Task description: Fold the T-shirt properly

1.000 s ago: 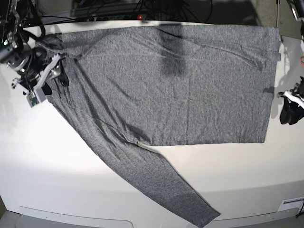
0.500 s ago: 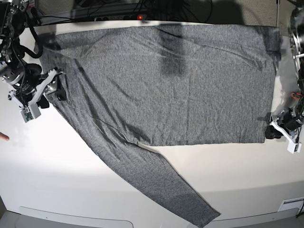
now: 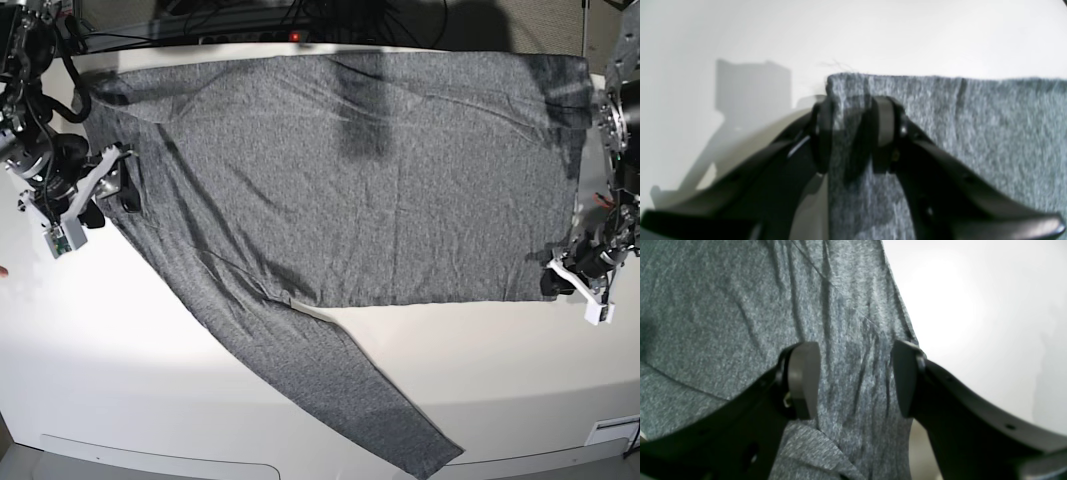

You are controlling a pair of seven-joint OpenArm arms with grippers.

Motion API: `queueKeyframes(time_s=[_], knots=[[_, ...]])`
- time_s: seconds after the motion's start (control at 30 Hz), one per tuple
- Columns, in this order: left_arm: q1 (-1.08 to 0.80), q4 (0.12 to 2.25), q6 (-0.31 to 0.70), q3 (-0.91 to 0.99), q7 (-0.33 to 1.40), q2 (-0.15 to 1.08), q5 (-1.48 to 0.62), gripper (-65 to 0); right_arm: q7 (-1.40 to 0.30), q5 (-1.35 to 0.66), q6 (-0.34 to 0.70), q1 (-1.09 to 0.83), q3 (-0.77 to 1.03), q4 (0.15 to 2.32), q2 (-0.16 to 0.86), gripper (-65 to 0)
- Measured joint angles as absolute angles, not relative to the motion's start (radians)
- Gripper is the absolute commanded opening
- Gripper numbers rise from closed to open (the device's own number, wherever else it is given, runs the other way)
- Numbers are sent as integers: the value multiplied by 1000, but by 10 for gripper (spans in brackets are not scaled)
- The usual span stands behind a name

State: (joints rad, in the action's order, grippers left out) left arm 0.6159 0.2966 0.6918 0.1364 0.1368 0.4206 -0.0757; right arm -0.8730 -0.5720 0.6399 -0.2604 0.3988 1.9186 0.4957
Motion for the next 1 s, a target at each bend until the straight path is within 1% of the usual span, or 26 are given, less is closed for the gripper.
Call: queueKeyframes(time_s=[0.1,0.17,0.23,0.43,0.7,0.77,0.9,0.93,1.0], knots=[[616,297,691,136,137,410,-79,-470,-873,-572,640,-252,399,1919,496,-303],[617,297,692,137,159,410,-84,-498,-873,-571,640,-253,399,1919,496,-303],[619,299,691,137,177,410,-87,-513,-873,-572,640,-253,399,1919,496,-303],[624,303,692,138,241,410,-100,-513,-873,-571,640,-237,399,1919,496,-303],[627,305,692,138,273,407,-136,-512,-873,-572,640,-222,399,1919,496,-303],[626,305,692,138,274,407,-144,-503,-873,-572,640,-222,399,1919,496,-303],[626,305,702,138,257,410,-125,-427,-873,-572,640,-222,399,1919,496,-303],[625,305,707,138,241,411,-110,-417,-873,-572,640,-222,399,1919,496,-303],[624,304,709,138,233,417,-104,-417,-873,-572,640,-222,399,1919,496,-303]])
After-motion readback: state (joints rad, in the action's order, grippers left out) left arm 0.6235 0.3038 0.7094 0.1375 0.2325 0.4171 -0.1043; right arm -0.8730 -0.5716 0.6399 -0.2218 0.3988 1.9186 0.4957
